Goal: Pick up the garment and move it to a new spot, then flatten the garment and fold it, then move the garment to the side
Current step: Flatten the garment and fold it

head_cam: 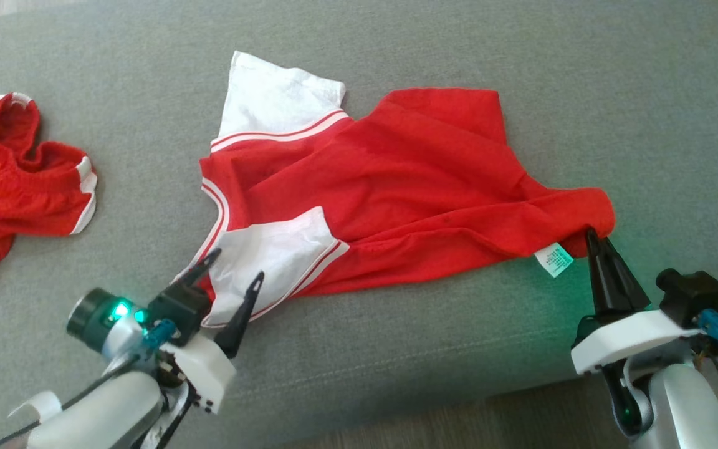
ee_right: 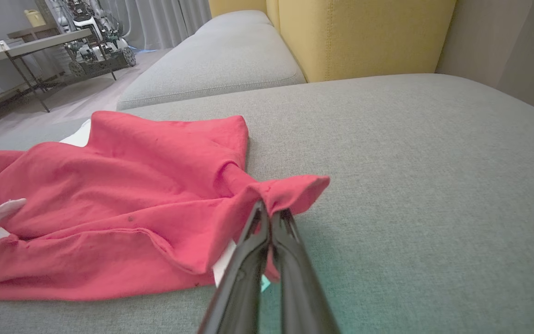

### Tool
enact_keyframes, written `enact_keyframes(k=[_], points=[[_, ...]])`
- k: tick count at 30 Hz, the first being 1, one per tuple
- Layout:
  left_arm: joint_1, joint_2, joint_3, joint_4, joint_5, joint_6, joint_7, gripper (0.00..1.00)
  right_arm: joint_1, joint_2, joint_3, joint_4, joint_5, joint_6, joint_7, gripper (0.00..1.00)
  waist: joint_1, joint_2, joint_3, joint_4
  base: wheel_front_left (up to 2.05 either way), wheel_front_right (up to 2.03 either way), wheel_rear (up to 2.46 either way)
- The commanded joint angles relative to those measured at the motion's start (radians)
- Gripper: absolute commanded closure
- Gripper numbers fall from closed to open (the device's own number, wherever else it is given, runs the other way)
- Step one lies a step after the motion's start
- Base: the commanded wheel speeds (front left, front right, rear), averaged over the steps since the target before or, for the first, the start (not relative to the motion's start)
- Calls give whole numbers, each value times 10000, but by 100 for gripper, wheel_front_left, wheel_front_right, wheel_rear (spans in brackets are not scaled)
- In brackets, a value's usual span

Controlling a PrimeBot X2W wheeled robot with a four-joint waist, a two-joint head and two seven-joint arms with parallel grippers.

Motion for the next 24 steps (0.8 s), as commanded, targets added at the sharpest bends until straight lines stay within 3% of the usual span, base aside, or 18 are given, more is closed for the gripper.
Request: enact_keyframes(k=[1, 7, 21, 24], points=[[-204, 224, 697, -91, 261, 102, -121, 0, -188, 21, 213, -218, 19, -2, -137, 100, 0, -1, -29, -49, 0, 0, 0], [-45, 171, 1240, 270, 453, 309, -122, 0, -168, 28, 231, -116, -6, -2, -159, 100, 0, -1, -119, -135, 0, 0, 0], [-327, -366, 1519, 1241, 917, -357, -123, 0, -249, 39, 323, -15, 205, -2, -175, 100, 0, -1, -56, -315, 0, 0, 0], [-355, -489, 1727, 1141, 1137, -417, -123, 54, -251, 40, 295, -10, 204, -2, -183, 100, 0, -1, -14, -307, 0, 0, 0]])
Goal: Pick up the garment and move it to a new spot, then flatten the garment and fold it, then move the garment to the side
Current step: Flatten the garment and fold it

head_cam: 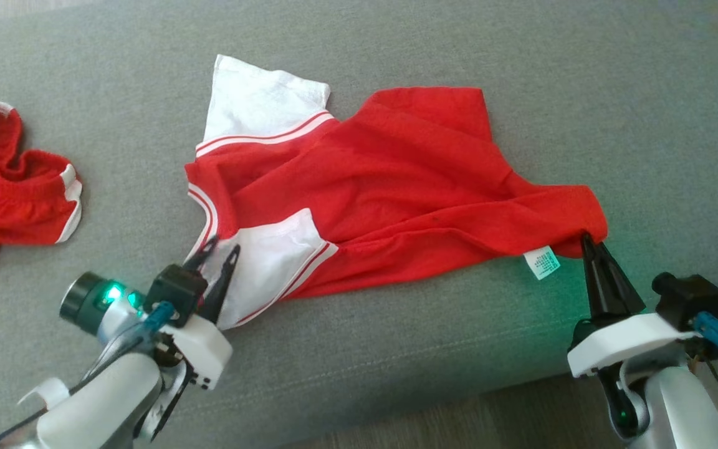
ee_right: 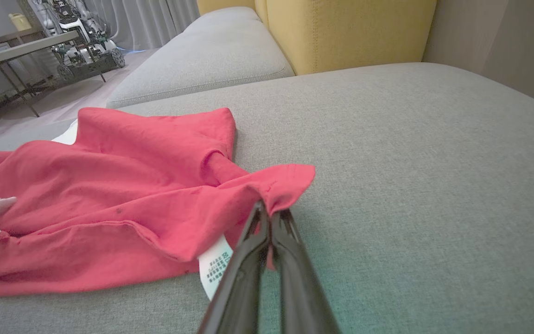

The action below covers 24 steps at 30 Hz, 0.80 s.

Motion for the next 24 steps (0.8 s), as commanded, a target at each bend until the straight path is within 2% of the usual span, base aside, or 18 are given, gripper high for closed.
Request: enact_keyframes(k=[1, 2, 9, 14, 17, 18, 20, 24], points=[[-496, 181, 545, -224, 188, -50, -123, 80, -249, -2, 218, -269, 26, -2, -116, 100, 0, 0, 13, 7, 0, 0, 0], [-485, 152, 605, -246, 279, -38, -123, 100, -253, -2, 222, -261, 14, -2, -117, 100, 0, 0, 11, 9, 0, 0, 0], [-298, 110, 909, -124, 632, -202, -124, 100, -323, 0, 217, -280, -26, -2, -89, 100, 0, 0, -78, 36, 0, 0, 0], [-206, 348, 1611, -1016, 878, -54, -124, 100, -525, -28, 251, -694, -135, -2, -77, 100, 0, 0, -212, 77, 0, 0, 0], [-228, 721, 2219, -1979, 917, -87, -124, 100, -816, -189, 273, -1149, -94, -2, -20, 100, 0, 0, -313, 146, 0, 0, 0], [-368, 1104, 2590, -2612, 962, -161, -124, 100, -1098, -312, 237, -1527, -10, -2, 106, 100, 0, 0, -391, 208, 0, 0, 0], [-621, 1516, 2935, -3128, 922, -307, -124, 100, -1469, -479, 173, -1887, 77, -2, 312, 100, 0, 0, -460, 270, 0, 0, 0], [-1555, 2240, 3478, -3612, 742, -886, 54, 100, -2630, -946, 164, -2257, 243, -2, 798, 100, 0, 0, -453, 343, 0, 0, 0]])
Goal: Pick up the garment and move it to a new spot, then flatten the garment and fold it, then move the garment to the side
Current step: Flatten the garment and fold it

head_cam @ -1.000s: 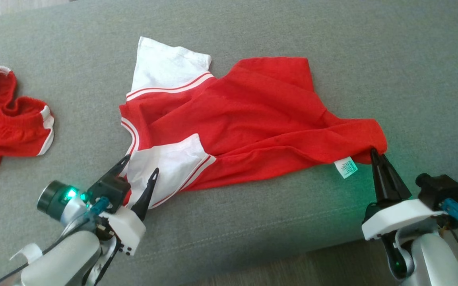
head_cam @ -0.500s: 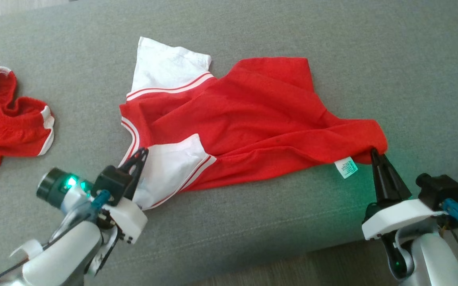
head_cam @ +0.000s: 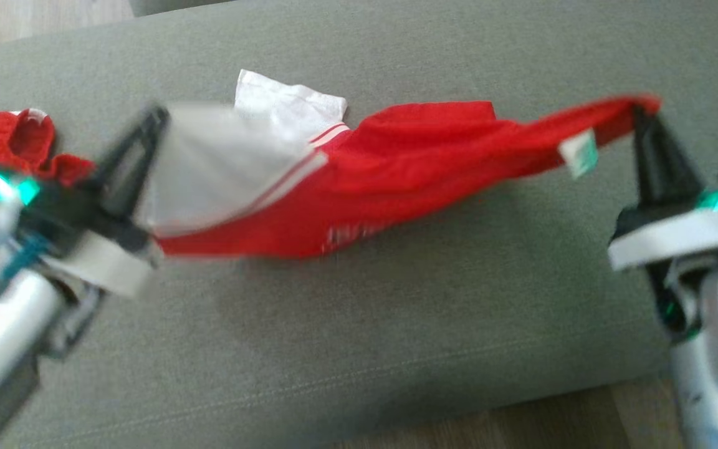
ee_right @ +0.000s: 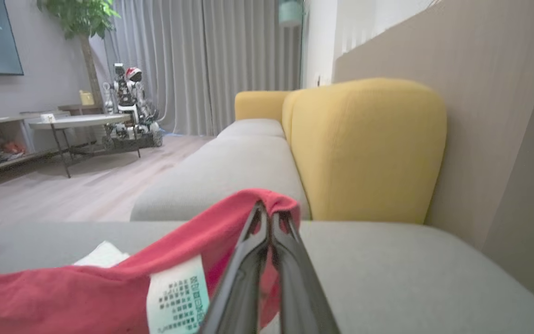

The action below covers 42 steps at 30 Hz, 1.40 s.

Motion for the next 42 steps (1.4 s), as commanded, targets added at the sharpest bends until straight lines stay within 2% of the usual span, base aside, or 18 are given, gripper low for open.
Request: enact_keyframes(k=[1, 5, 6, 7, 11, 14, 17, 20, 22, 25, 27, 29, 34, 42], points=[[-1153, 496, 838, -298, -299, -251, 80, 100, -958, -174, 208, -376, 300, -2, 223, 100, 0, -1, 69, 3, 0, 0, 0], [-2569, 653, 1146, 277, -485, -1084, 377, 100, -3057, -422, 678, 601, 707, -2, 776, 100, 0, -1, 461, -144, 0, 0, 0], [-2569, 653, 1146, 277, -485, -1084, 377, 100, -3057, -422, 678, 601, 707, -2, 776, 100, 0, -1, 461, -144, 0, 0, 0], [-3026, 624, 1149, 560, -400, -1305, 435, 100, -3670, -436, 809, 1031, 796, -2, 858, 100, 0, -1, 600, -167, 0, 0, 0], [-5351, 131, 950, 1962, 276, -2237, 623, 100, -6329, -392, 1394, 3076, 1136, -2, 1238, 100, 0, -1, 1450, -199, 0, 0, 0], [-7397, -472, 810, 3276, 1126, -2536, 461, 100, -8358, -472, 1477, 4626, 1211, -2, 1221, 100, 0, -1, 2255, -124, 0, 0, 0], [-9332, -1018, 697, 4584, 2207, -2395, 100, 100, -10129, -663, 1312, 5876, 955, -2, 726, 100, 0, -1, 2994, -55, 0, 0, 0], [-10849, -1394, 789, 5420, 3113, -1841, -125, 100, -11467, -807, 1114, 6737, 621, -2, -120, 100, 0, -1, 3461, -29, 0, 0, 0], [-11650, -1514, 950, 5165, 3605, -1450, -147, 100, -12175, -951, 941, 7127, 467, -2, -538, 100, 0, -1, 3788, 23, 0, 0, 0], [-12169, -1407, 1336, 4236, 4123, -685, -152, 100, -12734, -1195, 657, 7405, 318, -2, -863, 100, 0, -1, 4115, 156, 0, 0, 0], [-12017, -1274, 1629, 3543, 4202, -207, -153, 100, -12780, -1401, 467, 7392, 216, -2, -947, 100, 0, -1, 4236, 270, 0, 0, 0], [-11507, -1156, 1815, 2890, 4065, -17, -154, 100, -12535, -1532, 411, 7275, 223, -2, -967, 100, 0, -1, 4318, 407, 0, 0, 0], [-8889, -851, 2139, 1348, 3446, 111, -155, 100, -10793, -1749, 673, 7080, 682, -2, -974, 100, 0, -1, 4055, 691, 0, 0, 0], [-3555, -759, 2666, -587, 2688, 75, -156, 100, -7313, -1966, 1883, 6942, 2255, -2, -850, 100, 0, -1, 2860, 705, 0, 0, 0]])
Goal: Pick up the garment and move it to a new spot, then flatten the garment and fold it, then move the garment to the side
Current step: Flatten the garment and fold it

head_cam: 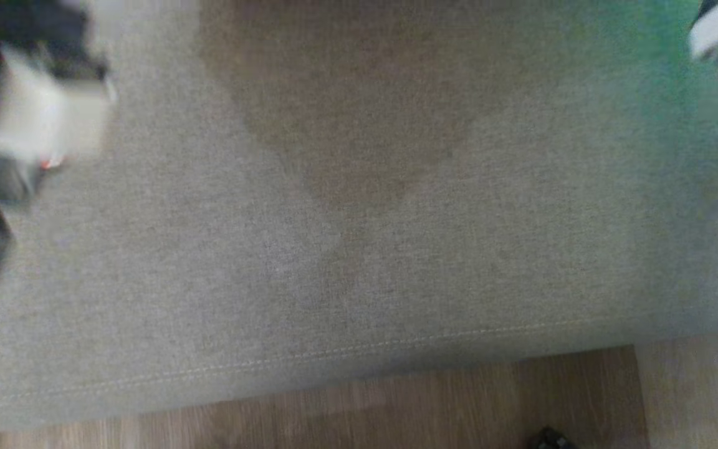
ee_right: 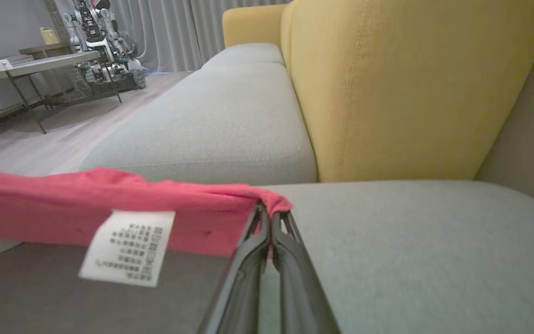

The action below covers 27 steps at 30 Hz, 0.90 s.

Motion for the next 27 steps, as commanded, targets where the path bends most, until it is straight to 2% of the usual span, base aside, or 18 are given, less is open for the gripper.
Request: enact_keyframes(k=[1, 8, 9, 14, 20, 27], points=[[835, 500, 710, -584, -189, 47, -8, 100, 528, -124, 282, -568, 433, -2, 130, 100, 0, 0, -614, -41, 0, 0, 0], [5241, 285, 747, -1084, -769, -532, -8, 100, 3670, -373, 844, -1877, 2129, -2, 988, 100, 0, 0, -1814, -199, 0, 0, 0], [5241, 285, 747, -1084, -769, -532, -8, 100, 3670, -373, 844, -1877, 2129, -2, 988, 100, 0, 0, -1814, -199, 0, 0, 0], [7226, -142, 828, -791, -953, -907, -8, 100, 5559, -594, 694, -2495, 2551, -2, 1307, 100, 0, 0, -2539, -194, 0, 0, 0], [8698, -622, 1072, -696, -1000, -1182, -8, 100, 7465, -753, 16, -3520, 2580, -2, 1755, 100, 0, 0, -3192, -134, 0, 0, 0], [10094, -1039, 1245, -899, -1014, -1355, -9, 100, 9272, -481, -1035, -5027, 2191, -2, 2619, 100, 0, 0, -3657, -212, 0, 0, 0]])
